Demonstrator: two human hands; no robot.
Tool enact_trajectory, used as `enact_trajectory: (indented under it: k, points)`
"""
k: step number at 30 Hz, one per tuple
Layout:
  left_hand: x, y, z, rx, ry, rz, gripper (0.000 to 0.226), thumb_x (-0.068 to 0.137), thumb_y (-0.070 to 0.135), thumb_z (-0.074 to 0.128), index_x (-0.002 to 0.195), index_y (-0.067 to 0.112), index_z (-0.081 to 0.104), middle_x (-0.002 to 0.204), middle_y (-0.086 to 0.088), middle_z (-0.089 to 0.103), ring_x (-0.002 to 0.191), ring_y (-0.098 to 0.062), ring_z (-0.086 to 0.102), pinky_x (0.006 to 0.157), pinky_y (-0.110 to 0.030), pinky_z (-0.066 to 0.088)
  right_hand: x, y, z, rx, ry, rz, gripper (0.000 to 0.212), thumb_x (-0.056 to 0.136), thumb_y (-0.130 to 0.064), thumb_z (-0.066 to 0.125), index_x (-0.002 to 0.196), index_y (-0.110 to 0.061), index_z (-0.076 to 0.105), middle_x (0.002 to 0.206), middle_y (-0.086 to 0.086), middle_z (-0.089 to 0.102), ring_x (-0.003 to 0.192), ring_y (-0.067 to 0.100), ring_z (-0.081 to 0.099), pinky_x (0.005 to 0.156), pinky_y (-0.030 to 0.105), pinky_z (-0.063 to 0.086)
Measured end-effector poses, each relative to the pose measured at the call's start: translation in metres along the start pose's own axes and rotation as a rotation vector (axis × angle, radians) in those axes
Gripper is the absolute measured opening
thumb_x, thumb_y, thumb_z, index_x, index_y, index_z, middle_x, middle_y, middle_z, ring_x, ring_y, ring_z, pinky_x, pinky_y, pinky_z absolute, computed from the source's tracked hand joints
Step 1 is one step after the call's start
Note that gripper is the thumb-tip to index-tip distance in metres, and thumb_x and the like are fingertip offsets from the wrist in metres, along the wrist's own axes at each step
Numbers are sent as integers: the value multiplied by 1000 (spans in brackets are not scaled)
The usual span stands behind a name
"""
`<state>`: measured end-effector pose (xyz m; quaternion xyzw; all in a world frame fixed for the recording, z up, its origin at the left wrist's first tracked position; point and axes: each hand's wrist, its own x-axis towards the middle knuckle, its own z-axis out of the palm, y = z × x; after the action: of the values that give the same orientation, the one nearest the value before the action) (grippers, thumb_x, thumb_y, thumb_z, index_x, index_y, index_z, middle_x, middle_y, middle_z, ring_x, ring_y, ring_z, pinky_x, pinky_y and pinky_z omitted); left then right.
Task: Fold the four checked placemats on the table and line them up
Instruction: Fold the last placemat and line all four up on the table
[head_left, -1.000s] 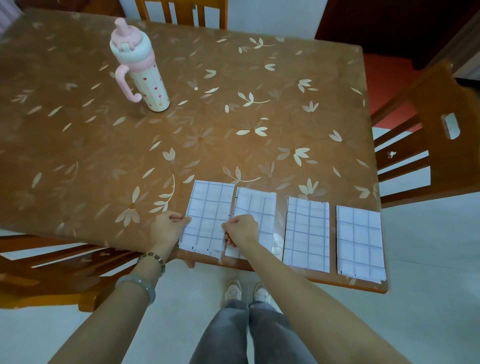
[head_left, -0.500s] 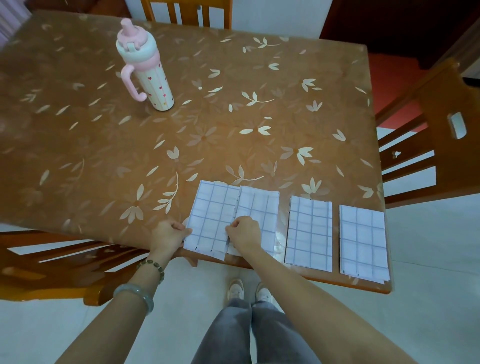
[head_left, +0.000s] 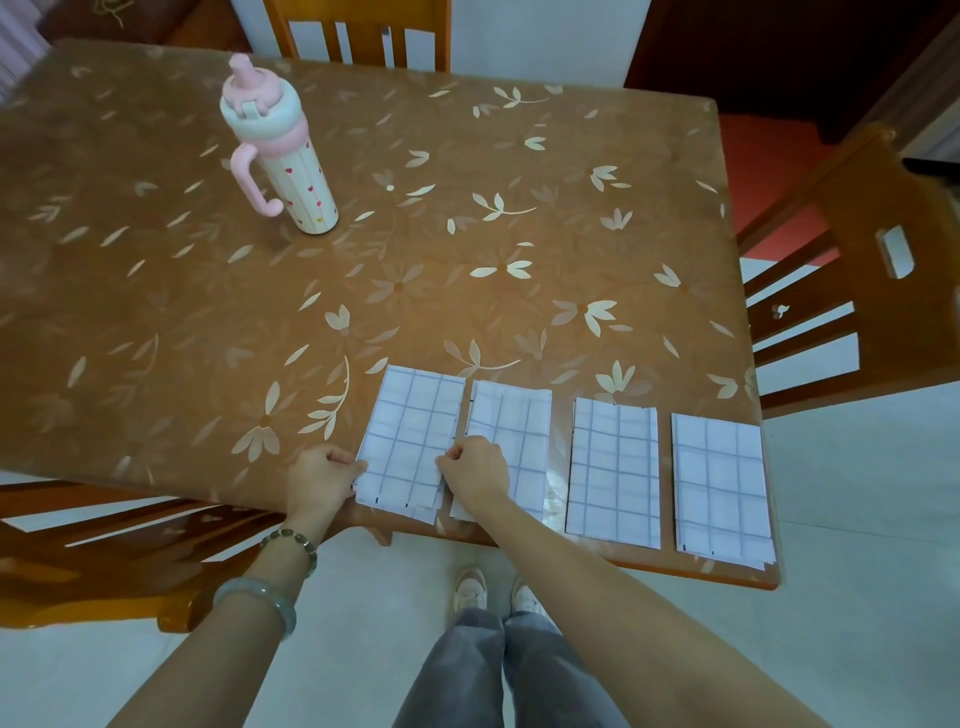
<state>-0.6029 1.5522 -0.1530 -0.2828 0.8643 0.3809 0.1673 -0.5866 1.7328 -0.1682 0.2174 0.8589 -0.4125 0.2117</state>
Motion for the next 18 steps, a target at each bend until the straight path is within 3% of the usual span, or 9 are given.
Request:
enact_trajectory:
  k: [3,5,8,11,14,16,18]
  points:
    - [1,-1,0,-12,-15,-7,16,79,14,77,80,5,64,76,-10,67,64,-21,64,75,-46,59,-2,1,-1,7,1,-39,15,86,-19,57,75,-12,64,78,4,68,74,18,62,65,29,52]
    - [-2,1,-1,90,-10,41,26,81,25,75,94,5,65,94,-14,69,81,-26,66,84,-43,55,-2,5,-5,39,28,-91,16,87,-18,55,81,-9,68,80,4,69,76,17,62,70,29,51]
    - [-8,-4,4,572,115,395,65,88,46,61,134,3,45,131,-18,53,118,-33,52,97,-43,45,-16,14,-18,-43,131,-290,15,89,-15,54,92,-9,68,85,6,66,78,17,56,69,29,46]
    - [-18,-15,25,832,41,792,71,94,63,31,148,17,28,149,-11,41,135,-33,41,108,-48,36,-33,47,-25,-442,407,-548,24,77,-23,60,98,-16,68,98,10,65,86,26,62,72,35,53]
    - [-32,-32,55,888,-116,887,66,95,66,17,152,32,14,154,-7,30,143,-31,28,113,-51,15,-47,76,-25,-612,312,-387,46,83,-40,39,120,-23,60,127,16,58,119,33,50,91,50,48]
    - [-39,-36,65,881,-147,858,66,96,64,17,153,34,7,153,-9,35,142,-31,29,113,-51,8,-51,92,-24,-669,242,-321,52,88,-44,31,129,-23,54,136,18,52,128,34,37,96,56,42]
    - [-41,-39,69,879,-152,837,65,96,63,15,153,33,6,150,-11,40,138,-34,35,113,-52,5,-53,101,-21,-709,186,-303,51,96,-45,20,134,-23,45,139,18,49,130,36,39,98,57,41]
